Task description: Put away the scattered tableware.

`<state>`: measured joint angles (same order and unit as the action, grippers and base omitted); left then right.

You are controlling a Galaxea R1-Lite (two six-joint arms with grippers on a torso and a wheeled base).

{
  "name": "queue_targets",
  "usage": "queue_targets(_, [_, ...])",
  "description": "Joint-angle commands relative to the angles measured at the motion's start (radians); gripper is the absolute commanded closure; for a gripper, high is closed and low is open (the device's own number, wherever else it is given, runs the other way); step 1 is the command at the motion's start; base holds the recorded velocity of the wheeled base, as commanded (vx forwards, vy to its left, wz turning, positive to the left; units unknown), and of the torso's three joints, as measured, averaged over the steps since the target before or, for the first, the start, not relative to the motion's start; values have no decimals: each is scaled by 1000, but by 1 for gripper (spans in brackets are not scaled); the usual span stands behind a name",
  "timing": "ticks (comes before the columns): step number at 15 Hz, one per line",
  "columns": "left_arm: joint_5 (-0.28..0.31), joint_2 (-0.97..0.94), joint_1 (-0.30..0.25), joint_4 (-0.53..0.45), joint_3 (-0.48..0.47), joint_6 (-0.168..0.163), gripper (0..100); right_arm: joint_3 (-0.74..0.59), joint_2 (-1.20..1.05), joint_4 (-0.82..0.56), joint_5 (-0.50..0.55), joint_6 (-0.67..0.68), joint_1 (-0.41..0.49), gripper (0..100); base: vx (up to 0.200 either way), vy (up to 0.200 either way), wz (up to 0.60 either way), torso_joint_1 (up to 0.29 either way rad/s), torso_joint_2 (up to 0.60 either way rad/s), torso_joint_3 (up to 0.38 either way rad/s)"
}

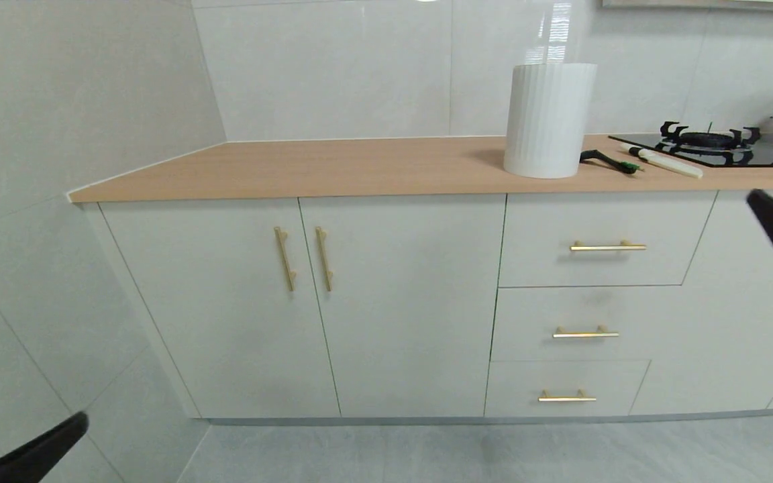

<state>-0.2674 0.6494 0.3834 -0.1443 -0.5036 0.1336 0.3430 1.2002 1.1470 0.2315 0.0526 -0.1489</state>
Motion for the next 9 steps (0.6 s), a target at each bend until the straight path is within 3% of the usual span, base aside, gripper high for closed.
queue_targets(1, [-1,-280,-84,-60,117,-85,0,-68,-436,-268,-116,-16,126,0,0,0,0,0,0,0])
queue_targets(2, [-1,-369,-133,-95,165,-177,0,-50,-608,-501,-169,-17,124,0,0,0,0,0,0,0])
queue_targets(3, [-1,-412,-158,-104,186,-224,0,-32,-706,-659,-207,-25,124,0,0,0,0,0,0,0])
queue_targets(5, [-3,-481,-195,-106,214,-253,0,8,-900,-945,-216,-49,124,0,0,0,0,0,0,0])
queue_targets(6, [-3,-524,-239,-107,223,-256,0,18,-1045,-1096,-215,-82,126,0,0,0,0,0,0,0])
queue_targets(8, [-6,-553,-265,-104,257,-256,0,14,-1156,-1193,-215,-114,131,0,0,0,0,0,0,0])
queue_targets(9, [-41,-551,-270,-98,274,-252,0,-2,-1200,-1250,-215,-117,152,0,0,0,0,0,0,0])
